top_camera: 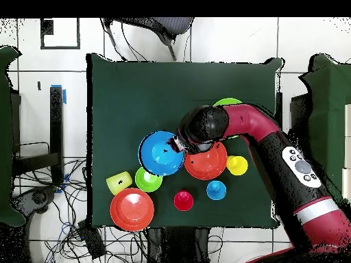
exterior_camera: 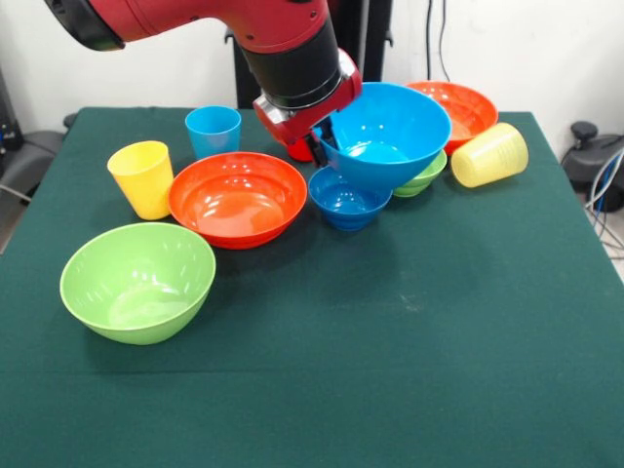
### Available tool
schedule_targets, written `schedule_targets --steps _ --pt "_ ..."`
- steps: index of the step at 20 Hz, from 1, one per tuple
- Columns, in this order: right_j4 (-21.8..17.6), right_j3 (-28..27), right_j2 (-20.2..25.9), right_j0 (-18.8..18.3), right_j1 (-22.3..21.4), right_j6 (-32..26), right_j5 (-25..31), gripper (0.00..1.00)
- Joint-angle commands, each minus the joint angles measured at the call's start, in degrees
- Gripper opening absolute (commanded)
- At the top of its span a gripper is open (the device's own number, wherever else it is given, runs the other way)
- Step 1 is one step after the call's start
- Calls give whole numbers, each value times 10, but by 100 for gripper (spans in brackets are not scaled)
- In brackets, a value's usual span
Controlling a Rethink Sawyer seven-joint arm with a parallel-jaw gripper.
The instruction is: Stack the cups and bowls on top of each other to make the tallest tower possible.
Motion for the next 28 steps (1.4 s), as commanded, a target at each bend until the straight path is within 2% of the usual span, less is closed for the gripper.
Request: schedule_targets --steps 1,7,28 --pt "-50 -40 -32 15 32 -101 -2 0" --pt "-51 -29 -27 6 30 -111 -7 0" --pt "-60 -24 -29 9 29 -121 14 0"
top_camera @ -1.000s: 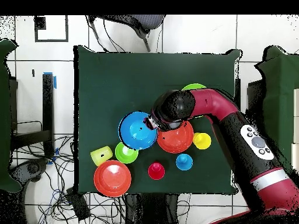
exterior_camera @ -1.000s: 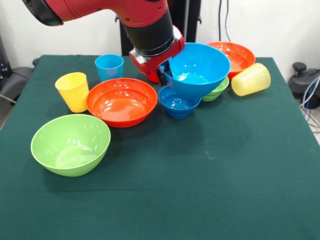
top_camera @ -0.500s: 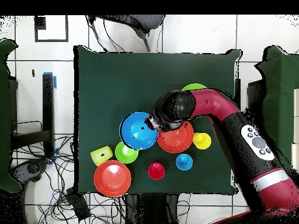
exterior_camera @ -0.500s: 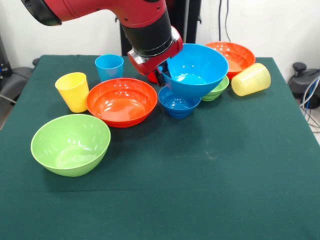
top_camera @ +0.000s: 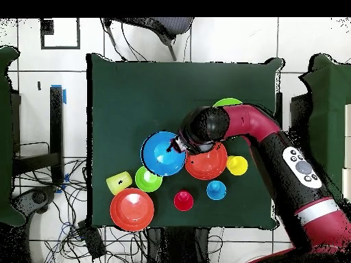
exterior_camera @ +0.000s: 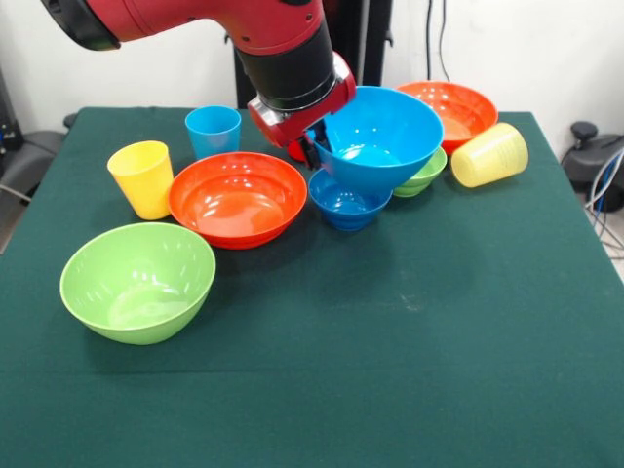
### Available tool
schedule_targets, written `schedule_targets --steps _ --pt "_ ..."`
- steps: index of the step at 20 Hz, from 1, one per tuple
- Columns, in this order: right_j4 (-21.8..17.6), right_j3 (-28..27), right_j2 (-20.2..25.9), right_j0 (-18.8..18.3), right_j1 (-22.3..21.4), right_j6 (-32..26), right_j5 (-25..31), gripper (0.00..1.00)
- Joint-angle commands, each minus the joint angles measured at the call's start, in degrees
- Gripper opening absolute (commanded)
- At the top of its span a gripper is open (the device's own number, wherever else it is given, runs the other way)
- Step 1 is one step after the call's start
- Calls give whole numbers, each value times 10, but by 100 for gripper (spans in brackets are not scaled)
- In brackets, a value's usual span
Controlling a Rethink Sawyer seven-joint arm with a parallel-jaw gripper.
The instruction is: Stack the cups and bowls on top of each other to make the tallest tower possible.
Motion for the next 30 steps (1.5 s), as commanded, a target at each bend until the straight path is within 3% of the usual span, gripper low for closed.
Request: schedule_targets --steps 1,20,30 --pt "-47 -24 -29 11 29 -122 14 0" --pt "-80 -15 -40 25 22 -130 46 0" --pt "-73 3 -37 18 23 -119 37 0"
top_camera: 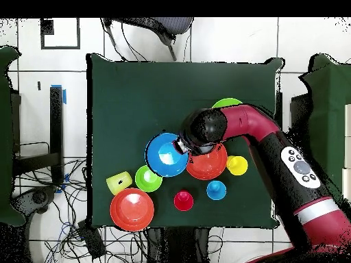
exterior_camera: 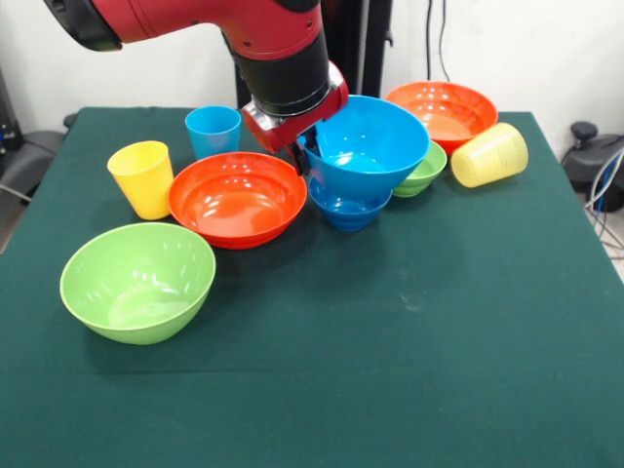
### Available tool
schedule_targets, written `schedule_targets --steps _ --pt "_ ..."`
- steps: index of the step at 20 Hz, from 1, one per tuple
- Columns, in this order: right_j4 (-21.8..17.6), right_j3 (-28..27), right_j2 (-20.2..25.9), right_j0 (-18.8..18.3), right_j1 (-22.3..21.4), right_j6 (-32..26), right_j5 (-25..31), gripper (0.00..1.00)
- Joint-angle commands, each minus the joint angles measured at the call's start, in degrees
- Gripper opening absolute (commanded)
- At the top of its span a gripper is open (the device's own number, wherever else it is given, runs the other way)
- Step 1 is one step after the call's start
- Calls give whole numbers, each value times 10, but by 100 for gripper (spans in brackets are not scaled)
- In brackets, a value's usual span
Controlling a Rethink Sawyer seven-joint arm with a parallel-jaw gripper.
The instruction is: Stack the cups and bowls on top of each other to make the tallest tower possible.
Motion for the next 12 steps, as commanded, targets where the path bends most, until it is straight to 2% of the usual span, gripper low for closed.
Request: schedule_targets --steps 1,12 --pt "-35 6 -36 15 24 -116 34 0" --pt "-18 26 -33 9 30 -105 35 0"
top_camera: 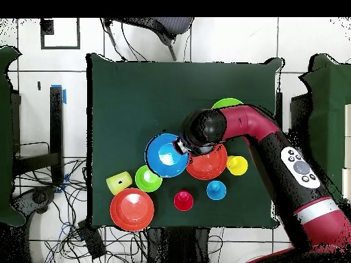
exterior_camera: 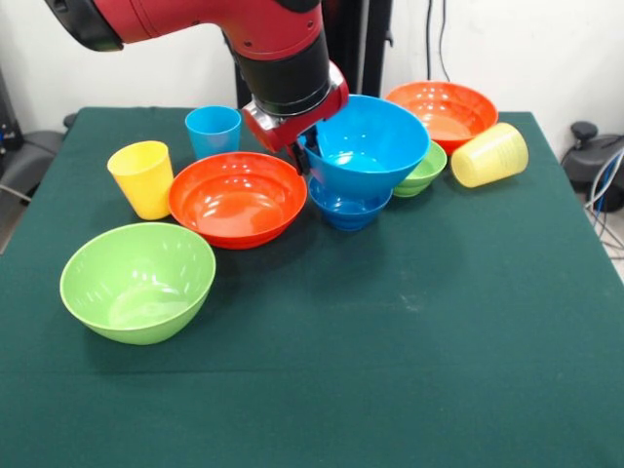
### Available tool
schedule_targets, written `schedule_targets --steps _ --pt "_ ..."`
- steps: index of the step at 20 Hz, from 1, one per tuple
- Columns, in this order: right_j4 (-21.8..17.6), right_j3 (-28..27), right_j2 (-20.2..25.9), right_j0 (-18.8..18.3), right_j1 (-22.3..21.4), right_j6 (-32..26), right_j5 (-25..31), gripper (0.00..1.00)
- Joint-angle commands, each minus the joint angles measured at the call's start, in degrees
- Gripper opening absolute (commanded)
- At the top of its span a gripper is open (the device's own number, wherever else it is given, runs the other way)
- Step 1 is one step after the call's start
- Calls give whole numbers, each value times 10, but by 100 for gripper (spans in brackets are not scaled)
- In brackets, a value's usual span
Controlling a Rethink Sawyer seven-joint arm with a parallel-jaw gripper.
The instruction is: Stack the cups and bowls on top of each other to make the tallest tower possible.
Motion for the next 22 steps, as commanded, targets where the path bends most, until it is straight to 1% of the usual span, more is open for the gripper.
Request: schedule_targets --steps 1,11,17,22 --pt "-16 28 -34 9 31 -103 34 0" --pt "-17 33 -39 13 33 -102 46 0" --pt "-37 33 -38 14 26 -111 28 0" --pt "-42 30 -37 15 24 -114 23 0"
